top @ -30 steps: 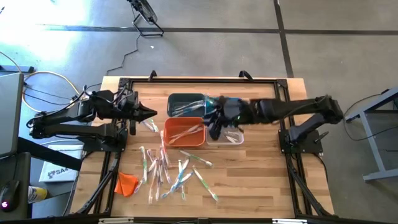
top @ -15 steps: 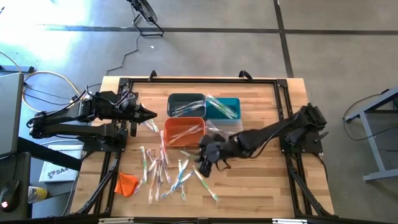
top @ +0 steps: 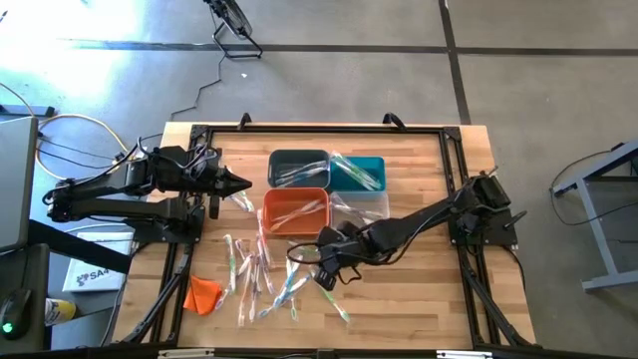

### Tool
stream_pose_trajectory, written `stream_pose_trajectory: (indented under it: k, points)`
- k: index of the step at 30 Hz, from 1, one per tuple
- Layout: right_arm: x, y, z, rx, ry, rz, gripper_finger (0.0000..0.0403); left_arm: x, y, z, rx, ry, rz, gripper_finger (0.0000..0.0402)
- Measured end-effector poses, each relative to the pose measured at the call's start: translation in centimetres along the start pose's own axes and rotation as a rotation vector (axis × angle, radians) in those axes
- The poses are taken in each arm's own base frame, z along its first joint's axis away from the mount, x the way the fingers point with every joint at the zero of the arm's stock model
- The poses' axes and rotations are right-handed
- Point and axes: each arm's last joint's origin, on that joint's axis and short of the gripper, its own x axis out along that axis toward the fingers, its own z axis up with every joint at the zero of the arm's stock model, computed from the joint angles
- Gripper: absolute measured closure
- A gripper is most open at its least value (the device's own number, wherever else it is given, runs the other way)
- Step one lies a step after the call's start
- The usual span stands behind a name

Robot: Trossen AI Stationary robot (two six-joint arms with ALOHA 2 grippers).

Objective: Pick & Place Toothbrushes
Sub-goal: Put the green toothbrush into the right blue bin

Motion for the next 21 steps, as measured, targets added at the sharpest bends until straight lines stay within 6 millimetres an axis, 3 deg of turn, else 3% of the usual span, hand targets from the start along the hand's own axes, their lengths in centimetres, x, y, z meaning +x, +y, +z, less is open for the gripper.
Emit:
stream_pose_trajectory:
  k: [9,21]
  points:
    - [1.5,-0.9,0.2,0.014,-0.005,-0.072,0.0255,0.0,0.0,-0.1,-0.001,0.007,0.002,0.0401]
    - [5.1,-1.5,-1.5,-0.012,0.066,-0.143,0.0255,0.0,0.1,-0.2,-0.001,0.022,0.008,0.0401]
